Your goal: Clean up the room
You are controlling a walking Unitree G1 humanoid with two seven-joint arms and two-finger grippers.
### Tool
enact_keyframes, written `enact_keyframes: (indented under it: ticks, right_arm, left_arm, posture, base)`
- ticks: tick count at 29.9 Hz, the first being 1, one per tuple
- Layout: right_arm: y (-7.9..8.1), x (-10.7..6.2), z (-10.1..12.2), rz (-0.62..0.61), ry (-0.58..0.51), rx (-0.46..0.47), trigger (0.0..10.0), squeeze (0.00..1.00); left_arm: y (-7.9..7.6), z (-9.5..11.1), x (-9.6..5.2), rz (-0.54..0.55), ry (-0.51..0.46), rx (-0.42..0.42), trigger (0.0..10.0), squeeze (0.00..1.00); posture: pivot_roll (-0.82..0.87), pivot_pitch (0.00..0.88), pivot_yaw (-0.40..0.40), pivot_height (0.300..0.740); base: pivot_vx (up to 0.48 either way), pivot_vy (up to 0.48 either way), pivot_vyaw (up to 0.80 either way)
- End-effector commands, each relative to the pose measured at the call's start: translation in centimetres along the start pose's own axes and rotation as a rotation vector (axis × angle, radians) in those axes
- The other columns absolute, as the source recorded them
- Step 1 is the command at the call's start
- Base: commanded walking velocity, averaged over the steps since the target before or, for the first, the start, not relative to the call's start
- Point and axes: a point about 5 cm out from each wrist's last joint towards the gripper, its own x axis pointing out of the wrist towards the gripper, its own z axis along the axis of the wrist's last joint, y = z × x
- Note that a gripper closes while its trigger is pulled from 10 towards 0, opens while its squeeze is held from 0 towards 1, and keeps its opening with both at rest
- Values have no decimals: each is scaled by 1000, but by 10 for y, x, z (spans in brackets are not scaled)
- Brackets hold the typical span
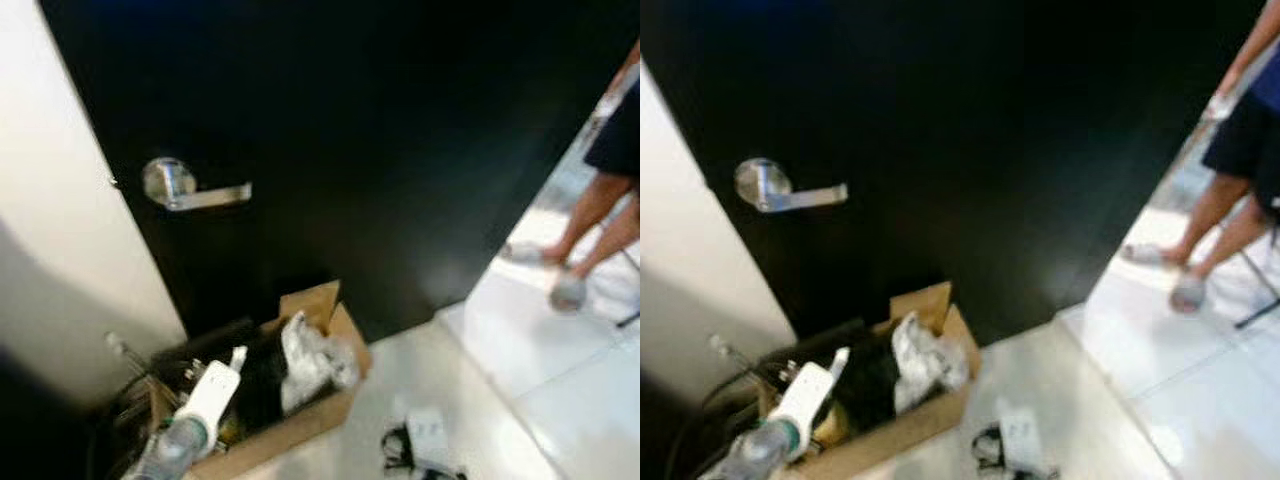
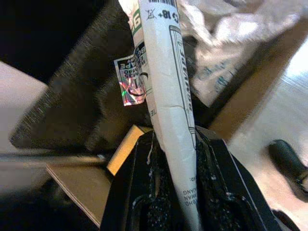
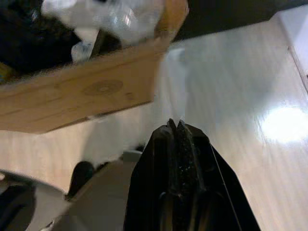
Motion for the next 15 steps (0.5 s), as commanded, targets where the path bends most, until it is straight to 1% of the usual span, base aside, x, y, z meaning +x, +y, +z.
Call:
enact_keyframes:
  ticks: [1,4,15]
  right_arm:
    - [-6,-1,-2,-16,11,-6,10000,0]
    - [-6,-1,-2,-16,11,-6,10000,0]
    - [-7,-2,-4,-21,12,-7,10000,0]
  left_arm:
    - [-3,-6,-1,-11,23,0,10000,0]
    - [-3,-6,-1,-11,23,0,10000,0]
    - [-2,-10,-2,-8,52,-27,10000,0]
  posture:
    - [-55,5,96,740]
    - [-55,5,96,740]
    - [-56,8,95,740]
  base:
    - [375,0,0]
    - [375,0,0]
    - [0,0,0]
